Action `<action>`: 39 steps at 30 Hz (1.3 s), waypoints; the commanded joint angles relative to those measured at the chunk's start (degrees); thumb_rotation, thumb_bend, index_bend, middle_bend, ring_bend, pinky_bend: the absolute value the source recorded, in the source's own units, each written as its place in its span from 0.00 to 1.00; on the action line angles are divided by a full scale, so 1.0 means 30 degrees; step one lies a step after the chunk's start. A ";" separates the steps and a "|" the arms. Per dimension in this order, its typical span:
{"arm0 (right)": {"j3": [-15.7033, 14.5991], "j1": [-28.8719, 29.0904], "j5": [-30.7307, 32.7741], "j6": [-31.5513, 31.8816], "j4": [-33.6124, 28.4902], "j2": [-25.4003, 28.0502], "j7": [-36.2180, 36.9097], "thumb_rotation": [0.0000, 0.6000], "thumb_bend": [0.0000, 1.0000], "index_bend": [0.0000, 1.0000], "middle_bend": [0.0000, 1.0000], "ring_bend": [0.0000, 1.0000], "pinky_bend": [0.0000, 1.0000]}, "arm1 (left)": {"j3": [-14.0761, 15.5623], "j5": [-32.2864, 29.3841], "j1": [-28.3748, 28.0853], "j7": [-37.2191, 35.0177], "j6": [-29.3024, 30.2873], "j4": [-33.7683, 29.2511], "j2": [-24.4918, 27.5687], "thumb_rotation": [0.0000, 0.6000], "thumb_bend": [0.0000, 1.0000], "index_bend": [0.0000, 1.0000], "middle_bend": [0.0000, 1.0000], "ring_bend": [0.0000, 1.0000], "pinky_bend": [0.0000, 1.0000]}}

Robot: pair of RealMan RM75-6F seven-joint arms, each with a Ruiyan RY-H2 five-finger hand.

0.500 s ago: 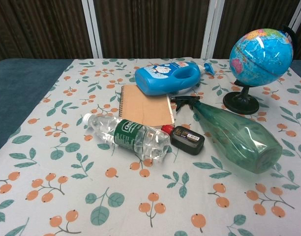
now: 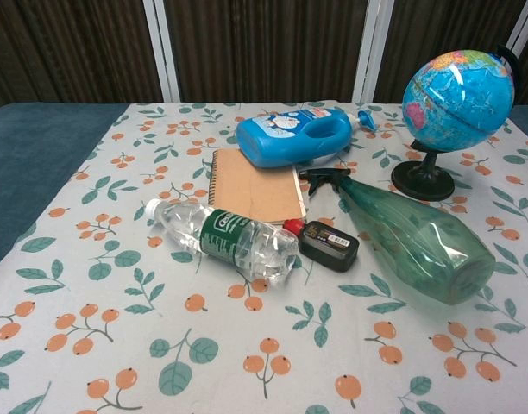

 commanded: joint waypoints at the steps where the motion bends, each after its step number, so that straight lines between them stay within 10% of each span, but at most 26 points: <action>1: 0.2080 0.2444 0.1639 -0.2402 -0.0860 -0.0666 -0.1621 1.00 0.22 0.00 0.00 0.00 0.00 | 0.0001 -0.0056 -0.0003 -0.0009 -0.0047 -0.0007 0.0025 1.00 0.45 0.00 0.00 0.00 0.00; 13: 0.5416 0.7405 0.6657 -0.5740 0.0720 -0.3544 -0.6894 1.00 0.22 0.00 0.00 0.00 0.00 | -0.0024 -0.0134 0.0121 -0.0277 0.0195 -0.0080 0.0274 1.00 0.45 0.00 0.00 0.00 0.00; 39: 0.4521 0.8643 0.9465 -0.6108 0.3032 -0.3809 -0.7317 1.00 0.22 0.00 0.00 0.00 0.00 | -0.0108 -0.0577 0.0067 0.0092 -0.0230 -0.0086 0.0187 1.00 0.45 0.00 0.00 0.00 0.00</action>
